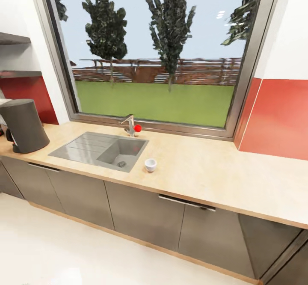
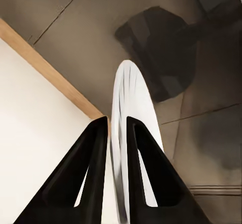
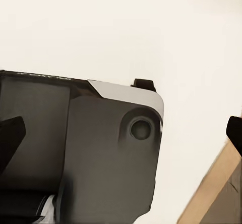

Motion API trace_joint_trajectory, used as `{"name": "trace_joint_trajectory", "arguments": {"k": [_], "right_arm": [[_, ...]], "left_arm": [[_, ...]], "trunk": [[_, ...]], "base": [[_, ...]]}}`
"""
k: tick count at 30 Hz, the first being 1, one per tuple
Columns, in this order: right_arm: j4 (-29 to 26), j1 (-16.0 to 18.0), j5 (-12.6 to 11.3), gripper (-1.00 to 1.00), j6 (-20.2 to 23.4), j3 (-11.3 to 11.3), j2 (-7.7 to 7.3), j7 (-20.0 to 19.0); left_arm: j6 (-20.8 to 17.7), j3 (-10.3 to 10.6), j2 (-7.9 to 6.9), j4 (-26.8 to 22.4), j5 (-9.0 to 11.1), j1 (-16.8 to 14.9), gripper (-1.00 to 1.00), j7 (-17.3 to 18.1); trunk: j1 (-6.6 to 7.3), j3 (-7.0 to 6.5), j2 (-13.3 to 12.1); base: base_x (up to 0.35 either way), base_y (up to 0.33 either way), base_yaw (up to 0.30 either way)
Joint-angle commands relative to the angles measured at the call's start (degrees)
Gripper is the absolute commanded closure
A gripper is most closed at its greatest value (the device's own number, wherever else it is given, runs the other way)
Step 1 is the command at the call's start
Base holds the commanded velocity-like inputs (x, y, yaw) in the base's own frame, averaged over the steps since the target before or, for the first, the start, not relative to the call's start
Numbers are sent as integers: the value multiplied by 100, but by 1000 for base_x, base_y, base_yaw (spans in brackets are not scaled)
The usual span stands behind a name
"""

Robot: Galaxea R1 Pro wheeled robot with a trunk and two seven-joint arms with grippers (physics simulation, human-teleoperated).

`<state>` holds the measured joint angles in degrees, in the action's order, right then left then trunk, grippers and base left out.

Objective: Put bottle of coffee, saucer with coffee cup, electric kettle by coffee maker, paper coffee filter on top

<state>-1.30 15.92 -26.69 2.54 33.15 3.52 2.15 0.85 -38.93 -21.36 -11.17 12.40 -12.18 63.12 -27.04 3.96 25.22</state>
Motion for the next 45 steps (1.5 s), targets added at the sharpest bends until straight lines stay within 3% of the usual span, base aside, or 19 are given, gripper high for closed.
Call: {"name": "trace_joint_trajectory", "arguments": {"k": [1, 30, 45], "right_arm": [[-11, 1, -47, -100, 27, 50, -1, 22], [-11, -89, -39, -100, 27, 51, -1, 22], [-15, -94, -30, -100, 26, 69, -1, 9]], "left_arm": [[26, 19, 1, 9, 30, -7, 100, -3], [29, 17, 8, 18, 30, -7, 100, -28], [29, 17, 17, 18, 30, -5, 100, -28]], "trunk": [[-6, 18, 11], [-6, 183, 11], [-6, 185, 11]], "base": [[324, 38, 219], [272, 193, 188], [226, 248, 5]]}}
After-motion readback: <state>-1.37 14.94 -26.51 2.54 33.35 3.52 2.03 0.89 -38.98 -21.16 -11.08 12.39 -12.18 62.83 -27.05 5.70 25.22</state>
